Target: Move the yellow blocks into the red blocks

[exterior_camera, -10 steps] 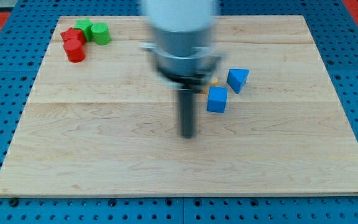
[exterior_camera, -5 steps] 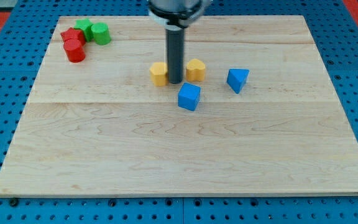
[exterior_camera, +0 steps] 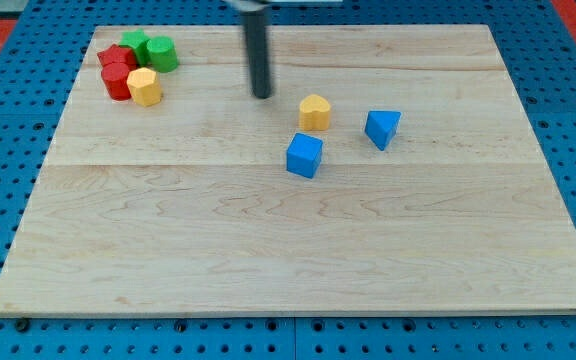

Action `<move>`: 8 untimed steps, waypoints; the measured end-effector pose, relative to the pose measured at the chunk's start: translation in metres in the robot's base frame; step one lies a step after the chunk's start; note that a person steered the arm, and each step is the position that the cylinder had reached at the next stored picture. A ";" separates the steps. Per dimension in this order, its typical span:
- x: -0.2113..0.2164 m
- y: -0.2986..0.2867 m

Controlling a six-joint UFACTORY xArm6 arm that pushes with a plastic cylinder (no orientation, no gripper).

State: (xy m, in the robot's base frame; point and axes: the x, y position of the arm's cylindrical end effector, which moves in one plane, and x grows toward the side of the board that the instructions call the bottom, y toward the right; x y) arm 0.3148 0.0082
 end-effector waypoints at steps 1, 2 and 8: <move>0.010 0.102; 0.037 0.046; 0.056 -0.134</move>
